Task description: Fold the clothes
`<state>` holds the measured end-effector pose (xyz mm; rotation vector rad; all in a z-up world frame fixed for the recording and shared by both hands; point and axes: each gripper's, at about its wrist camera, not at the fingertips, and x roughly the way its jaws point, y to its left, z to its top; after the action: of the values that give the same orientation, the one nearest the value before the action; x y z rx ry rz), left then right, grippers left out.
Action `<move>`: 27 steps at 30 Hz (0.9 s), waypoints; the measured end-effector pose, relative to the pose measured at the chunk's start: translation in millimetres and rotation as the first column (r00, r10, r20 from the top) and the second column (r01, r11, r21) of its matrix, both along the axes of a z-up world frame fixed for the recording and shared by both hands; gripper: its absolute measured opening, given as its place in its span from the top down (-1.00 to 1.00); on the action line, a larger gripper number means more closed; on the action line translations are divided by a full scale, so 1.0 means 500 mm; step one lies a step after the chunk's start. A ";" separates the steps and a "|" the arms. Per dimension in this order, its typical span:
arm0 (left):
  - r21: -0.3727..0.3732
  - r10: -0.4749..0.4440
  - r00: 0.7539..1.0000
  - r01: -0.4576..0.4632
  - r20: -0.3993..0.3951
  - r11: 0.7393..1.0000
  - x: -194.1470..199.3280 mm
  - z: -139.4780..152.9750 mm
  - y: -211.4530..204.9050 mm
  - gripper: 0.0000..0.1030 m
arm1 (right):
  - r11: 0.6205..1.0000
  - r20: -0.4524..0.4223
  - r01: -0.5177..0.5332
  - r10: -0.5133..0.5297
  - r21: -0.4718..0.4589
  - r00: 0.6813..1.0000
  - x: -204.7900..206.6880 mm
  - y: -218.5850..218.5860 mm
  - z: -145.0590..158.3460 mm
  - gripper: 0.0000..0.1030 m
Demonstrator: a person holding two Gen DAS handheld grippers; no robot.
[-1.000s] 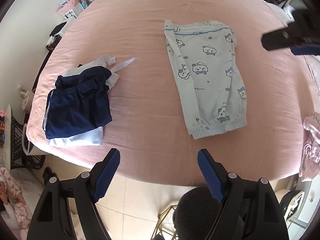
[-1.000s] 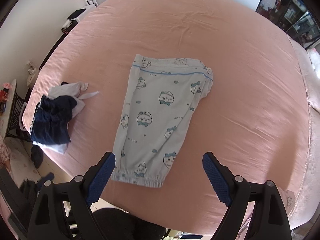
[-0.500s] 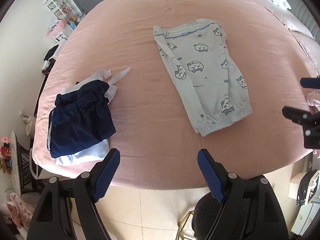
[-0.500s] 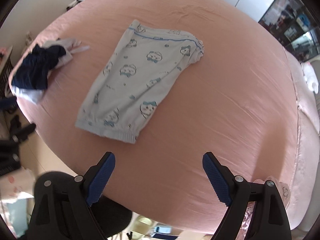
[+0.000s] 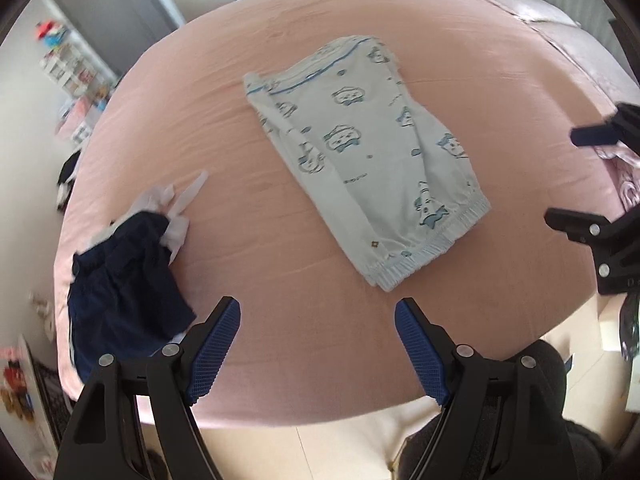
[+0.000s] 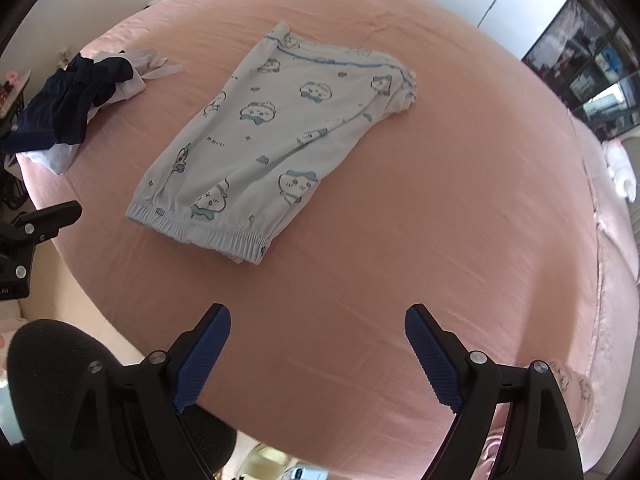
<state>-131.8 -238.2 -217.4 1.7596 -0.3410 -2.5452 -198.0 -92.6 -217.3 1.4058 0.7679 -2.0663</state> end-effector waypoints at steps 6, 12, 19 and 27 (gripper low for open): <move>-0.081 -0.108 0.990 0.101 -0.094 0.992 0.005 -0.012 -0.011 -0.54 | 0.998 -0.126 -0.041 0.035 -0.046 0.991 0.009 0.003 -0.016 -0.73; -0.125 -0.245 0.958 0.227 -0.151 0.966 0.024 -0.043 -0.006 -0.54 | 0.986 -0.293 -0.164 0.153 -0.012 0.944 0.045 -0.012 -0.048 -0.73; -0.261 -0.376 0.902 0.318 -0.213 0.911 0.029 -0.093 0.017 -0.54 | 0.964 -0.422 -0.249 0.265 0.094 0.867 0.081 -0.032 -0.108 -0.73; -0.273 -0.507 0.847 0.456 -0.159 0.847 0.033 -0.137 0.031 -0.54 | 0.901 -0.481 -0.349 0.433 0.257 0.762 0.112 -0.047 -0.164 -0.73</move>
<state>-115.3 -222.7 -286.0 1.4192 -1.1483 -2.8386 -142.2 -116.1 -299.1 0.6336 1.3460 -2.0858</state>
